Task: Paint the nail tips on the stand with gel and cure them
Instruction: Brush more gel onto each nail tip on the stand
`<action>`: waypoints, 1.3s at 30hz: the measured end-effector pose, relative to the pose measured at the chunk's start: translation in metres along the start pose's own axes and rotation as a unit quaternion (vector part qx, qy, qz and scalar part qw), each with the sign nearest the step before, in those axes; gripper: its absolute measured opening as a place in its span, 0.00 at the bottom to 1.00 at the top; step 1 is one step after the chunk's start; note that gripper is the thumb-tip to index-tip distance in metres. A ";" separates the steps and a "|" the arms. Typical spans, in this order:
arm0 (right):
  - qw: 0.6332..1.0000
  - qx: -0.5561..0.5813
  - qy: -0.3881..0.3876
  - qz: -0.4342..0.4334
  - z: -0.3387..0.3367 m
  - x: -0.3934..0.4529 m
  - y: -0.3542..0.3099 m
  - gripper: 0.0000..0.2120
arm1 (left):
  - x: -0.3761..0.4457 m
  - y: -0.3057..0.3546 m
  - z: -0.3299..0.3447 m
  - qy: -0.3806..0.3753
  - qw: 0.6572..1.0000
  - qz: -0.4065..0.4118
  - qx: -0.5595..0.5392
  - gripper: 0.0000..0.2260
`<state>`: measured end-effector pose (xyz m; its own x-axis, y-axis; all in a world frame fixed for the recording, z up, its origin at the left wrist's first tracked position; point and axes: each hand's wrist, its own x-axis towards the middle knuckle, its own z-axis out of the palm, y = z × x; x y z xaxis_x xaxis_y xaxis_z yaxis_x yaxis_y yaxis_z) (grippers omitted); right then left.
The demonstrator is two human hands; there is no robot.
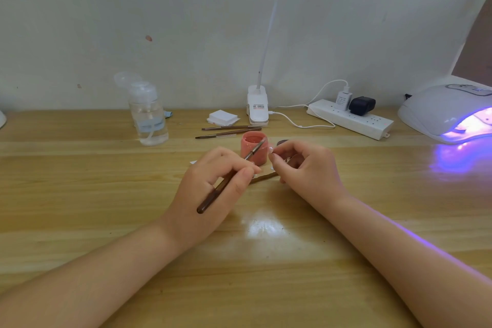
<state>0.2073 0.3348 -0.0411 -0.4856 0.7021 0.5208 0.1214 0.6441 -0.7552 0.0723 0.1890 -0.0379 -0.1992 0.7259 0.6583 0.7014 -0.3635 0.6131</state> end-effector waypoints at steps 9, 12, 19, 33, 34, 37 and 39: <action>1.000 -0.006 0.001 -0.004 -0.001 -0.001 -0.002 0.11 | -0.002 0.002 0.002 0.016 1.000 -0.023 -0.005 0.09; 1.000 -0.010 0.002 -0.005 -0.001 0.000 -0.002 0.11 | -0.003 0.002 -0.001 0.011 0.999 -0.027 -0.027 0.08; 1.000 -0.010 -0.002 -0.010 -0.001 0.000 -0.001 0.08 | -0.002 0.004 0.001 0.045 0.995 -0.065 -0.059 0.06; 1.000 0.022 -0.011 -0.013 0.000 0.001 0.005 0.05 | -0.002 0.004 0.001 0.049 0.993 -0.070 -0.075 0.07; 0.999 0.026 -0.012 -0.015 0.000 0.001 0.005 0.05 | -0.002 0.003 0.001 0.040 0.993 -0.072 -0.078 0.07; 0.999 0.030 -0.011 -0.015 0.000 0.001 0.006 0.04 | -0.004 0.003 0.000 0.024 0.993 -0.069 -0.096 0.10; 0.999 0.030 -0.011 -0.018 0.000 0.001 0.006 0.06 | -0.004 0.004 0.000 0.031 0.991 -0.065 -0.113 0.10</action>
<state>0.2071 0.3397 -0.0455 -0.5078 0.6719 0.5392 0.0525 0.6488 -0.7591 0.0758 0.1845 -0.0382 -0.3247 0.7404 0.5886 0.4976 -0.3955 0.7720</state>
